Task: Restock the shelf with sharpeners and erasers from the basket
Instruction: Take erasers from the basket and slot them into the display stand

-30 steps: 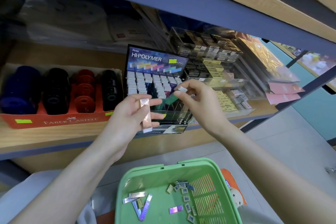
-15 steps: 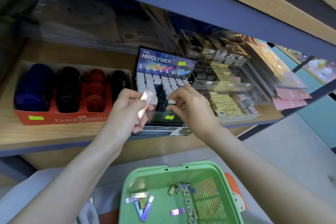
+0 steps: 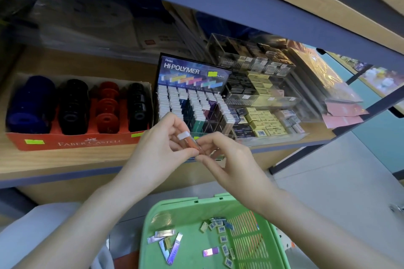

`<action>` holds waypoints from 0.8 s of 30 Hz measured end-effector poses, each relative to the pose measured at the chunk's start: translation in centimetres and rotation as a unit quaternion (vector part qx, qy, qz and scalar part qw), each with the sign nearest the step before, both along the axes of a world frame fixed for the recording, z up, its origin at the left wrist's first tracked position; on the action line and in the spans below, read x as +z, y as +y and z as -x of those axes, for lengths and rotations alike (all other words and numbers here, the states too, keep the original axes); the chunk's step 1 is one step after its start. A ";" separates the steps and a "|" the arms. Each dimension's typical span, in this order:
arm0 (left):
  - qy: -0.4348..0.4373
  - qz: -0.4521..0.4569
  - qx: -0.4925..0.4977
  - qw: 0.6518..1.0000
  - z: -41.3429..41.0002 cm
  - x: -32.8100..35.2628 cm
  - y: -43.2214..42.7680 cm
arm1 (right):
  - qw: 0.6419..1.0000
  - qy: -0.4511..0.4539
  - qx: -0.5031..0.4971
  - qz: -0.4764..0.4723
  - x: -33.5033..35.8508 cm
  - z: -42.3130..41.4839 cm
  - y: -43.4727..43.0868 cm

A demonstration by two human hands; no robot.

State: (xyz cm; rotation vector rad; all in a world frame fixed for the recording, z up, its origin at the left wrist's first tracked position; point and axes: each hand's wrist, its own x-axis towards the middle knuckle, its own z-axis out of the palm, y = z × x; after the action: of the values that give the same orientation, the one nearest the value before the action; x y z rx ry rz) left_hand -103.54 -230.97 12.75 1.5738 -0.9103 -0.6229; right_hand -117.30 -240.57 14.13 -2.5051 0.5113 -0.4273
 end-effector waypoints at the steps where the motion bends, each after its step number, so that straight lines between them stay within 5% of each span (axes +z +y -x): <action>1: 0.007 0.009 -0.005 1.000 0.4 0.0 -0.1 | 1.000 -0.010 -0.018 -0.009 0.1 0.1 0.0; 5: -0.073 0.054 -0.018 0.996 1.9 0.1 -0.8 | 0.999 -0.010 -0.032 -0.015 0.4 0.8 -0.4; 11: -0.371 0.068 -0.007 0.926 1.3 -0.7 -3.1 | 0.991 -0.068 -0.109 -0.037 1.3 1.6 -3.0; 16: -0.420 -0.015 0.014 0.907 0.7 -1.7 -4.2 | 0.973 -0.099 -0.208 -0.025 1.4 1.5 -6.8; 24: -0.463 -0.058 0.019 0.884 0.6 -2.1 -4.2 | 0.988 -0.055 -0.141 0.043 1.4 0.9 -8.4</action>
State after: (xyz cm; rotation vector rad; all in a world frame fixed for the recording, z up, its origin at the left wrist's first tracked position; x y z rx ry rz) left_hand -104.12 -235.17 10.65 2.0180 -1.5471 0.1708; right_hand -118.15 -248.92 15.55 -2.4800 0.8234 -0.7042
